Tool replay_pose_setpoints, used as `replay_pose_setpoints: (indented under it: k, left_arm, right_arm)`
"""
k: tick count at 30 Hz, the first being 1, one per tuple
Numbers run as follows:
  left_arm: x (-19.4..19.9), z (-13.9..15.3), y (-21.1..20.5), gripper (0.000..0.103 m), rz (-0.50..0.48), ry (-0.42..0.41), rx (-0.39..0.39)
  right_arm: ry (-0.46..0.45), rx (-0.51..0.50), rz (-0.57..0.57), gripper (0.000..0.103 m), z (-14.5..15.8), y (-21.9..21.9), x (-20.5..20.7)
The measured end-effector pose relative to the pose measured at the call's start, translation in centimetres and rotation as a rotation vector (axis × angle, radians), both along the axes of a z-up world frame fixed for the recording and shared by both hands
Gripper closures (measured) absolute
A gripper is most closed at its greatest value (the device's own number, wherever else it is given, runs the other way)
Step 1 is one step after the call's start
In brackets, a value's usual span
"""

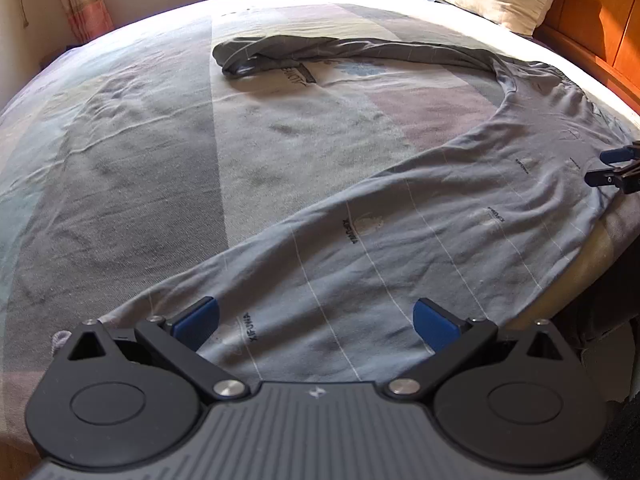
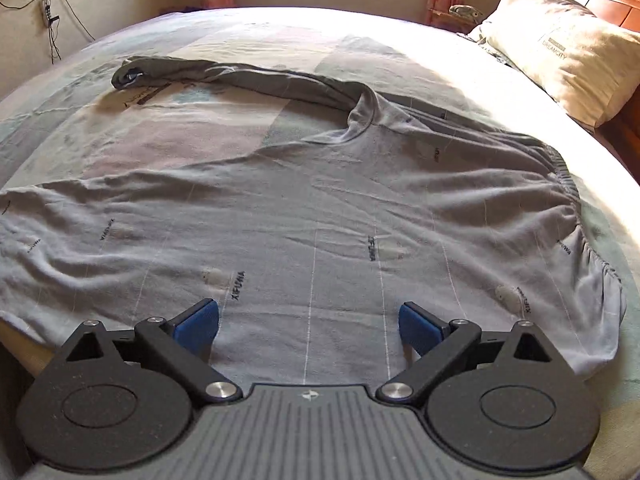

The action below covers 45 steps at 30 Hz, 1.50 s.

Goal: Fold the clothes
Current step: 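Open the left gripper, release the edge and withdraw from the sweatpants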

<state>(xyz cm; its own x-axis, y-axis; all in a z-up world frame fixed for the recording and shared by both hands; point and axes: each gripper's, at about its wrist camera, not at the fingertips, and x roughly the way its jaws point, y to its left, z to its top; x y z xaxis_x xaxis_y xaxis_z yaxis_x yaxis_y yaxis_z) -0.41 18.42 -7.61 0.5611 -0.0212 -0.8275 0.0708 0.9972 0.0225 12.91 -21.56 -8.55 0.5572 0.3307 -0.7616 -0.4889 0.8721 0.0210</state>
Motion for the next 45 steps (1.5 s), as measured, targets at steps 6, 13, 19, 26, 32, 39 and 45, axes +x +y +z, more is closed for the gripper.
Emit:
replay_pose_setpoints:
  k: [6,13,19,26,32,39,45]
  left_arm:
    - [-1.2,0.1,-0.9,0.001,-0.009,0.052,0.023]
    - [1.7,2.6,-8.2,0.001,-0.218,-0.043,-0.039]
    - [1.4,-0.6,-11.4,0.001,-0.225,0.034,-0.124]
    - [0.6,2.0,-9.8,0.001,-0.189,-0.003,-0.124]
    - [3.1,0.2,-6.5,0.001,-0.036,0.011,-0.079]
    - [-0.1,0.5,-6.0,0.001,-0.058,0.031,-0.198]
    - [1.5,0.9,-2.8,0.001,0.061,-0.012,-0.157]
  right_arm:
    - [-0.007,0.001,-0.016,0.0,-0.3,-3.1,-1.9]
    - [-0.056,0.01,-0.114,0.0,-0.2,-3.0,-1.2]
    - [-0.073,0.047,-0.115,0.0,-1.1,-3.7,-1.5]
    - [-0.106,0.075,-0.112,0.0,-1.5,-4.0,-2.0]
    - [-0.109,0.077,-0.112,0.0,-1.5,-4.0,-2.1]
    - [-0.104,0.071,-0.123,0.0,-1.5,-3.8,-2.0]
    - [-0.097,0.066,-0.131,0.0,-1.4,-3.7,-2.0]
